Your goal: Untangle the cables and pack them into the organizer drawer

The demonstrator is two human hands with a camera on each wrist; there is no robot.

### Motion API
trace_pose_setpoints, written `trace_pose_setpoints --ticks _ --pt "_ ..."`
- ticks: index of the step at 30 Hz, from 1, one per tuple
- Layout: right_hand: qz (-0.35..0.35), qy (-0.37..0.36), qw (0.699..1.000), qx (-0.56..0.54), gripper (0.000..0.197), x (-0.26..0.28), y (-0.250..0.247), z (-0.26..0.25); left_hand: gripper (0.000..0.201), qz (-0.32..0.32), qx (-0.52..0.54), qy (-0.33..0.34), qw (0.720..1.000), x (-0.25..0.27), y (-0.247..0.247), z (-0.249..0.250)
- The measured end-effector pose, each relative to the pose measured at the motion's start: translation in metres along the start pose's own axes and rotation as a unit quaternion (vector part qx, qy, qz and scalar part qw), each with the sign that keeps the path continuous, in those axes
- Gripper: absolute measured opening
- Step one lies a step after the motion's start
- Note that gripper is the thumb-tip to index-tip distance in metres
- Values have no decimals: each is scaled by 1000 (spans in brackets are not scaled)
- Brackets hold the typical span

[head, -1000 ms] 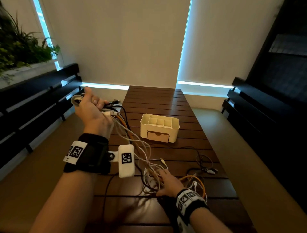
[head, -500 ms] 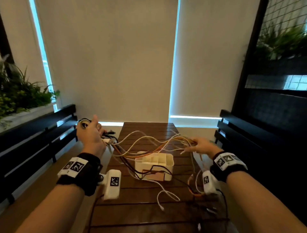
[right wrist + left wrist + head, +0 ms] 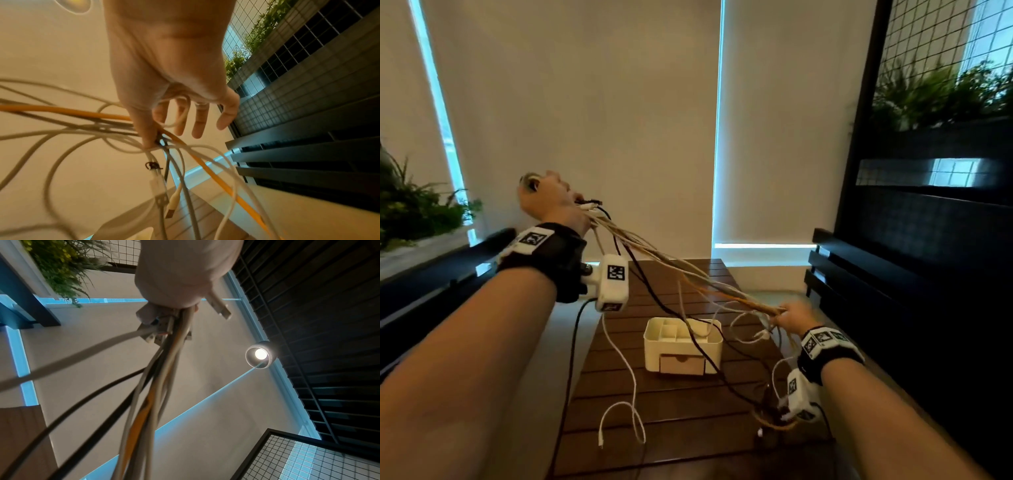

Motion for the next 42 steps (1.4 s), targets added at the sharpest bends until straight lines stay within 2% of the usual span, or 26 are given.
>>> trace_pose_setpoints --ticks 3,5,7,9,13,17,18,19,20,21,22,24,25,27,28,29,30,32,33,34,36,38,39,40,42 --pt "83 55 992 -75 26 21 14 3 7 25 -8 8 1000 9 14 -7" --pt "113 87 980 -139 22 29 25 2 7 3 0 -6 1000 22 20 -16" --pt "112 114 958 -239 22 26 38 -2 20 -60 -57 -16 996 35 20 -29" --pt "108 86 926 -352 21 25 45 -11 31 -162 -181 -18 970 51 13 -45" --pt "70 -28 892 -446 18 29 31 -34 25 -329 -413 -25 849 80 -18 -75" --pt "11 -124 867 -483 20 41 8 -59 25 -488 -517 -61 701 112 -51 -106" --pt "-9 -140 861 -489 20 43 6 -65 28 -515 -526 -81 672 119 -59 -115" --pt "-29 -157 854 -496 21 46 3 -71 45 -532 -529 -102 653 125 -65 -124" --pt "-43 -168 850 -497 20 49 1 -78 61 -541 -527 -124 644 130 -71 -132" --pt "-53 -176 846 -501 19 51 0 -84 62 -544 -524 -138 640 133 -75 -139" --pt "-60 -182 841 -506 18 51 -1 -89 50 -545 -521 -143 642 134 -79 -146" --pt "-83 -183 810 -551 16 53 -2 -96 19 -531 -530 -129 648 134 -82 -153" --pt "-97 -182 790 -577 16 55 -4 -98 18 -518 -543 -119 650 132 -83 -153" --pt "-114 -187 771 -599 16 54 -10 -95 24 -494 -577 -85 644 127 -81 -151" --pt "-115 -191 776 -590 16 56 -13 -93 32 -487 -594 -56 638 124 -79 -146" --pt "-105 -190 796 -565 16 53 -14 -87 38 -474 -608 -25 636 119 -77 -141" --pt "-86 -186 832 -515 19 50 -15 -79 42 -455 -621 6 639 112 -75 -136" --pt "-10 -151 923 -354 27 43 -16 -64 42 -419 -646 47 636 98 -73 -123" --pt "38 -124 958 -255 27 41 -16 -58 40 -407 -659 62 630 91 -72 -118" --pt "85 -81 979 -164 24 40 -15 -52 39 -396 -672 76 621 86 -71 -112" --pt "178 -18 982 -61 17 42 -11 -39 38 -373 -689 96 614 76 -72 -101" --pt "225 27 973 -52 23 41 -6 -21 33 -350 -691 101 625 68 -73 -93" --pt "216 51 973 -59 23 39 -2 -12 29 -338 -684 98 639 64 -75 -90" --pt "177 73 980 -58 21 38 3 -6 26 -330 -675 97 652 60 -77 -87" --pt "12 85 996 25 30 39 15 -2 23 -341 -671 90 652 58 -79 -84"
Point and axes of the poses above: each hand's wrist, its own x-axis away from the middle knuckle, its own y-axis out of the palm, z = x × y, the point moved 1 cm from there along -x, towards the middle knuckle, and after that the axes turned 4 degrees about -z, right-handed, at the moved point
